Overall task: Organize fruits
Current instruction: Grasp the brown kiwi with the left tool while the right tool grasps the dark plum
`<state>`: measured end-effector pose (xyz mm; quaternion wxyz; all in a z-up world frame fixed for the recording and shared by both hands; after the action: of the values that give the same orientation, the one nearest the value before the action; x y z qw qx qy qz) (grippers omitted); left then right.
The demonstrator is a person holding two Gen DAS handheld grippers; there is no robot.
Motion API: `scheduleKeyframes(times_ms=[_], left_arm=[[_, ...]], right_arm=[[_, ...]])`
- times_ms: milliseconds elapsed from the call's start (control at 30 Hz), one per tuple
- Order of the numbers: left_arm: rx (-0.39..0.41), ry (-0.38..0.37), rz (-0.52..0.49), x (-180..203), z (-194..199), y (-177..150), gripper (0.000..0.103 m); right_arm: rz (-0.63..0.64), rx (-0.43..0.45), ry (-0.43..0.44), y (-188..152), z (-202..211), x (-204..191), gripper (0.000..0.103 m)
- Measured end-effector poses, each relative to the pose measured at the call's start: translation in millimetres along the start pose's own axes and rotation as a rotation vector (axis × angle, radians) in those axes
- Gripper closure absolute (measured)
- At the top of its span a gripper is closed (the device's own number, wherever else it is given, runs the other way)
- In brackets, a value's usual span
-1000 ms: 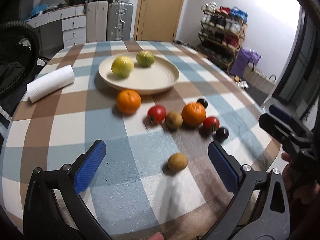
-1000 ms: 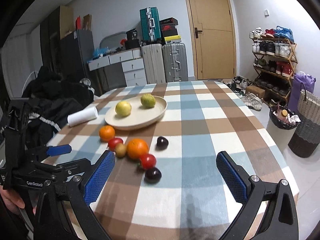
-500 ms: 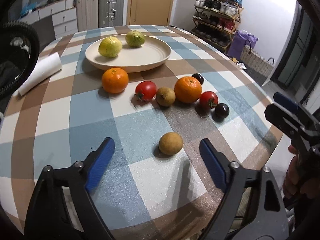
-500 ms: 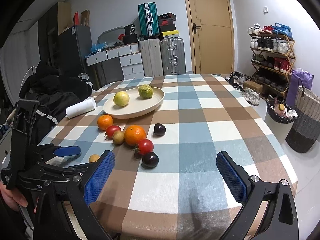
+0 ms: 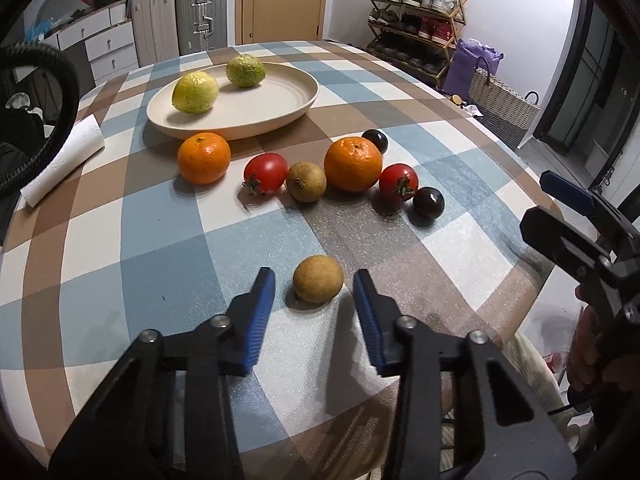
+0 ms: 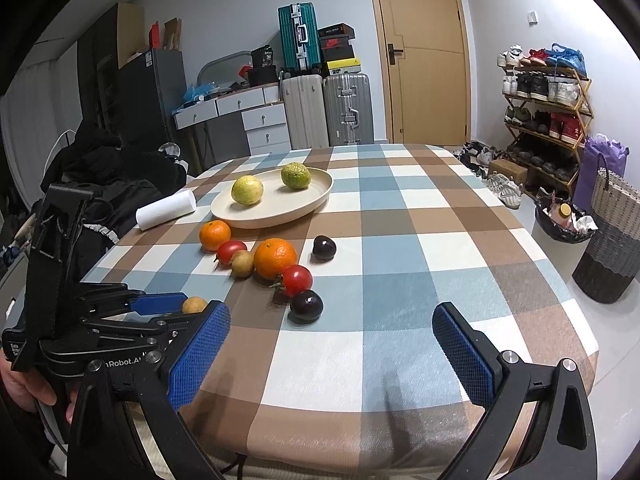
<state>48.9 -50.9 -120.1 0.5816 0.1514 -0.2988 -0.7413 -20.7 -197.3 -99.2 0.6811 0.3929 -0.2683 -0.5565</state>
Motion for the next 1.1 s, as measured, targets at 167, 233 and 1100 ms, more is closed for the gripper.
scheduleKeyframes(times_ms=[167,233,1100], left_arm=[[-0.015,-0.029,-0.009,1,0,-1,0.08],[-0.005,-0.033,-0.01,1,3,-2,0.08],[0.082,-0.094,0.066,-15,66,6,0.08]], right_arm=[[-0.004,0.006,-0.001,-1,3,-1,0.0],[-0.002,0.007,0.0,-1,3,-1,0.0],[0.0,-0.141,0.1,10,-32,3,0.0]])
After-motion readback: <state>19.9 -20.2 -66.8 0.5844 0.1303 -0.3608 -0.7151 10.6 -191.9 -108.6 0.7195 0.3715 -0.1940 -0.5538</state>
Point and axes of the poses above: each gripper's, at about its wrist camera, not at the fingertips, and z roughly against the way its jaws point, x to its right, y to its top, the point moved 1 cm from there along -z, roughly the way its jaws point, and after that the axes turned 1 degree about z, right-handed, at the moved point
